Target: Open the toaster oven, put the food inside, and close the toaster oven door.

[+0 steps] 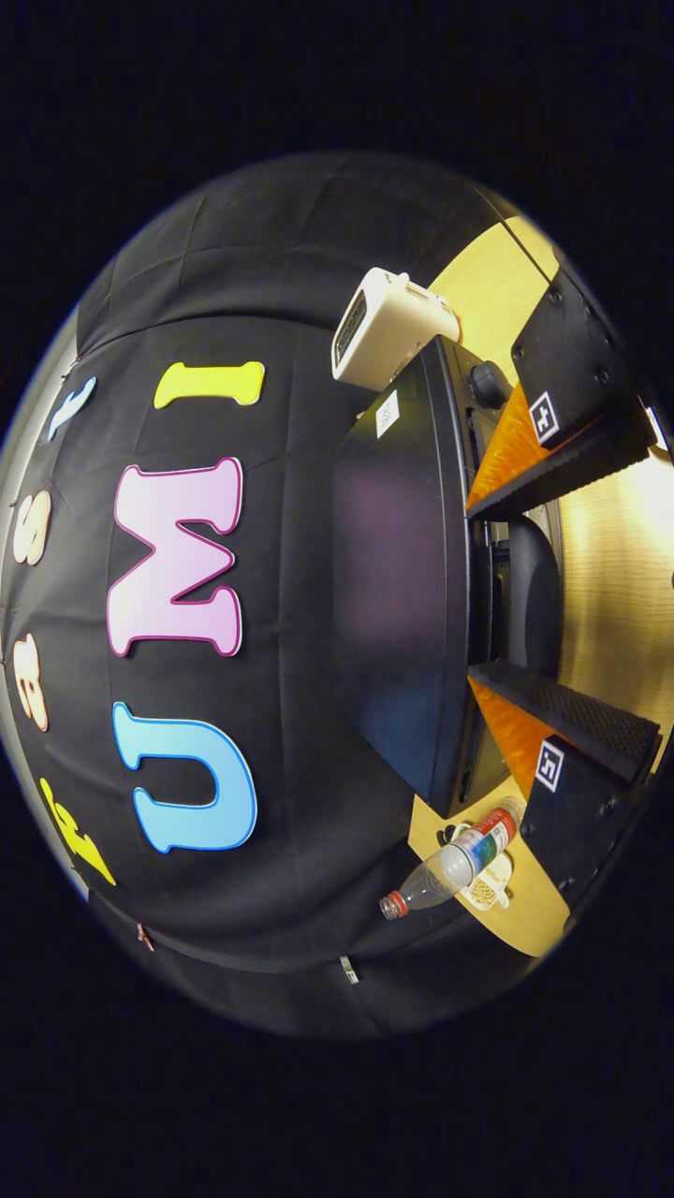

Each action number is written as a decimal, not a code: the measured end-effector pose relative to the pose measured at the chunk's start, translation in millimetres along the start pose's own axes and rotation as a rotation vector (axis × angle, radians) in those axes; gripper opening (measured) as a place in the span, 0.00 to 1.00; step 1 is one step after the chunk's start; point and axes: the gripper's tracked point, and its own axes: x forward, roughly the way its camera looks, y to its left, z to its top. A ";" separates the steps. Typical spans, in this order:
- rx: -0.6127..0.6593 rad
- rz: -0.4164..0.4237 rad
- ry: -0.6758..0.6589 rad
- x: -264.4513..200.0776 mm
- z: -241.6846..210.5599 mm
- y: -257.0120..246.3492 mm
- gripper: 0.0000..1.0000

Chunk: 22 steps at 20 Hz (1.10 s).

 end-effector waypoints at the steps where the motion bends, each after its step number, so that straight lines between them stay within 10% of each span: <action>1: -0.002 0.004 0.009 -5.7 -3.5 0.3 0.98; 22: -0.054 0.144 0.485 -92.7 -158.7 -1.4 0.96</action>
